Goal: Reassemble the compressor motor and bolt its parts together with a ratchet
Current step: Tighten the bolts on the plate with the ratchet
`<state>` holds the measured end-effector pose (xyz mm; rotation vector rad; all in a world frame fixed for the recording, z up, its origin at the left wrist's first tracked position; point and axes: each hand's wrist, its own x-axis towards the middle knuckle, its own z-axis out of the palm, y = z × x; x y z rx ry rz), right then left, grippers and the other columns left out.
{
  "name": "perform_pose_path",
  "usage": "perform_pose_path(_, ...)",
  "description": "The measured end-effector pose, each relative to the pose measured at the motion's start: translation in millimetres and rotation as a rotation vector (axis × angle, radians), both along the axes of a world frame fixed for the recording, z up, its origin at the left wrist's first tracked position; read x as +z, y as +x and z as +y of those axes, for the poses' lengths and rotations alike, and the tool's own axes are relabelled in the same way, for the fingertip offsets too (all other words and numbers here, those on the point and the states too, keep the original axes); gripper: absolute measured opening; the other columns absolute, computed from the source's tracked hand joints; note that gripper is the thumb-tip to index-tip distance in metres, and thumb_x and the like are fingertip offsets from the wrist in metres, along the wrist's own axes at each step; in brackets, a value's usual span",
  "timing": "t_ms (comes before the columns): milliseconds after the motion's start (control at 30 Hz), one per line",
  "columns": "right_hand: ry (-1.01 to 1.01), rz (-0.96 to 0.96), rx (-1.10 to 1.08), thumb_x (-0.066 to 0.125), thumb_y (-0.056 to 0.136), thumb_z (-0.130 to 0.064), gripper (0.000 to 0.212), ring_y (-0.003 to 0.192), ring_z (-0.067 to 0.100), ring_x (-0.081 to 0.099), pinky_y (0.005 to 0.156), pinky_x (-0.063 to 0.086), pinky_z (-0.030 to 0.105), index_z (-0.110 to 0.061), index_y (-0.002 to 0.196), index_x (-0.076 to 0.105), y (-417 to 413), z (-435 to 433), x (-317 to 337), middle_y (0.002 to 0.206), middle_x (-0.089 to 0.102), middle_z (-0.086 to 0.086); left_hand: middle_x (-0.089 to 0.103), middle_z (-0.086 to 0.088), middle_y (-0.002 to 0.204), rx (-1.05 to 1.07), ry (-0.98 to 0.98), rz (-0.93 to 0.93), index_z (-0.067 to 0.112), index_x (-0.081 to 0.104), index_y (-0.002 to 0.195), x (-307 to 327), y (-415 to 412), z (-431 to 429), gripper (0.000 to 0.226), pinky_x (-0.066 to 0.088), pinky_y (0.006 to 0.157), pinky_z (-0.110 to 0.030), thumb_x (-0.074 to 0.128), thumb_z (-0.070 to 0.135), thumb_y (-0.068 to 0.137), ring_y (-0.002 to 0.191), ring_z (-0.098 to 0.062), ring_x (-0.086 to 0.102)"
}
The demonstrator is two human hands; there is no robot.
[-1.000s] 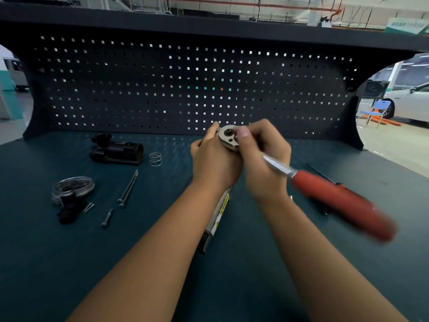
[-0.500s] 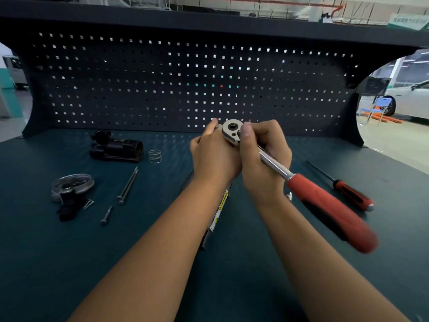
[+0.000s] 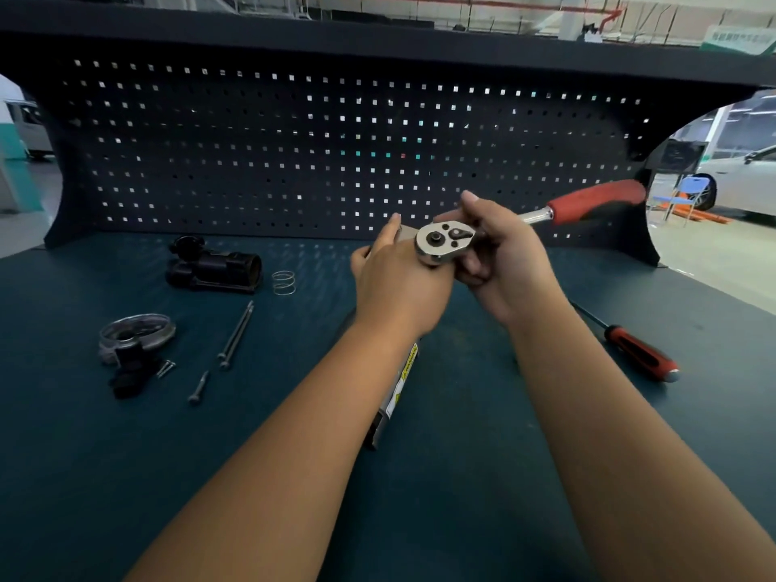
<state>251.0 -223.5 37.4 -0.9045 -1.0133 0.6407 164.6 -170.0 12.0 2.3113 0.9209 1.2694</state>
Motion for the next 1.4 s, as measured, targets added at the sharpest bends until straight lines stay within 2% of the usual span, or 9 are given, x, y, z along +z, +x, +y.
perform_pose_path(267, 0.407, -0.407, -0.665, 0.055, 0.086, -0.034, 0.018, 0.065, -0.005, 0.053, 0.062, 0.043, 0.013, -0.022, 0.072, 0.055, -42.4, 2.0, -40.0, 0.066, 0.058, -0.021, 0.063, 0.005, 0.114, -0.012, -0.005, 0.03, 0.033, 0.051, 0.08, 2.2, -2.8, 5.6, 0.016, 0.025, 0.104, -0.044, 0.039, 0.032, 0.09, 0.131, -0.017, 0.04)
perform_pose_path(400, 0.414, -0.463, -0.859, 0.057, 0.086, -0.034, 0.027, 0.069, 0.015, 0.06, 0.065, 0.05, 0.03, -0.009, 0.076, 0.058, -48.9, 5.1, -45.4, 0.075, 0.063, -0.004, 0.062, 0.008, 0.104, -0.015, 0.006, 0.01, 0.035, 0.037, 0.067, 0.5, -1.5, 7.8, 0.027, 0.024, 0.099, -0.04, 0.042, 0.026, 0.092, 0.135, -0.017, 0.035)
perform_pose_path(500, 0.37, -0.459, -0.666, 0.059, 0.084, -0.025, 0.024, 0.057, 0.0, 0.047, 0.054, 0.038, 0.015, -0.022, 0.064, 0.047, -41.1, 1.8, -30.5, 0.059, 0.052, -0.012, 0.055, 0.012, 0.09, 0.008, 0.023, 0.042, 0.034, 0.039, 0.068, 0.7, -1.6, 8.4, 0.026, 0.025, 0.096, -0.038, 0.043, 0.023, 0.091, 0.126, -0.022, 0.044)
perform_pose_path(667, 0.008, 0.016, -0.099, 0.055, 0.088, -0.02, 0.036, 0.034, 0.003, 0.029, 0.035, 0.021, 0.016, -0.012, 0.055, 0.063, -12.5, 1.6, 4.1, 0.043, 0.041, 0.001, 0.058, 0.006, 0.126, -0.029, -0.012, -0.015, 0.03, 0.061, 0.113, -0.7, 0.4, 8.5, 0.031, 0.014, 0.097, -0.032, 0.039, 0.03, 0.092, 0.137, -0.012, 0.028)
perform_pose_path(767, -0.045, 0.025, -0.061, 0.048, 0.095, -0.023, 0.042, 0.034, 0.003, 0.028, 0.035, 0.02, 0.015, -0.014, 0.059, 0.068, -5.0, 2.6, 4.9, 0.042, 0.038, -0.003, 0.057, 0.007, 0.128, -0.037, -0.015, -0.002, 0.027, 0.061, 0.119, 0.6, 2.4, 7.2, 0.035, 0.012, 0.1, -0.031, 0.039, 0.03, 0.092, 0.139, -0.009, 0.024)
perform_pose_path(967, 0.428, -0.393, -0.656, 0.058, 0.087, -0.012, 0.015, 0.064, 0.004, 0.057, 0.062, 0.044, 0.017, -0.009, 0.075, 0.067, -33.3, 3.9, -29.7, 0.067, 0.063, -0.004, 0.062, 0.012, 0.096, -0.013, -0.053, -0.033, 0.032, 0.046, 0.066, 4.2, -0.9, 5.0, 0.022, 0.026, 0.096, -0.039, 0.043, 0.029, 0.087, 0.124, -0.019, 0.046)
perform_pose_path(1100, 0.537, -0.659, -0.982, 0.056, 0.087, -0.009, 0.021, 0.058, 0.017, 0.053, 0.058, 0.043, 0.023, 0.0, 0.068, 0.062, -45.3, 8.6, -39.5, 0.063, 0.058, 0.008, 0.046, 0.019, 0.069, 0.003, -0.042, -0.023, 0.034, 0.034, 0.058, 5.6, -1.2, 6.3, 0.036, 0.032, 0.09, -0.04, 0.045, 0.023, 0.091, 0.116, -0.029, 0.052)
perform_pose_path(1333, 0.173, 0.107, -0.216, 0.049, 0.094, -0.015, 0.043, 0.038, 0.002, 0.04, 0.04, 0.028, 0.014, -0.016, 0.055, 0.069, -25.2, 2.5, -6.1, 0.048, 0.06, -0.006, 0.06, 0.004, 0.123, -0.022, -0.041, -0.05, 0.03, 0.064, 0.094, 1.5, 0.9, 5.5, 0.023, 0.017, 0.098, -0.033, 0.042, 0.023, 0.089, 0.131, -0.015, 0.036)
perform_pose_path(1400, 0.094, 0.098, -0.152, 0.046, 0.096, -0.021, 0.046, 0.036, 0.002, 0.035, 0.039, 0.023, 0.016, -0.016, 0.058, 0.071, -15.9, 1.3, -6.2, 0.043, 0.053, -0.006, 0.057, 0.003, 0.128, -0.029, -0.036, -0.066, 0.023, 0.066, 0.103, 1.2, 2.5, 3.8, 0.026, 0.013, 0.091, -0.028, 0.043, 0.023, 0.089, 0.134, -0.015, 0.031)
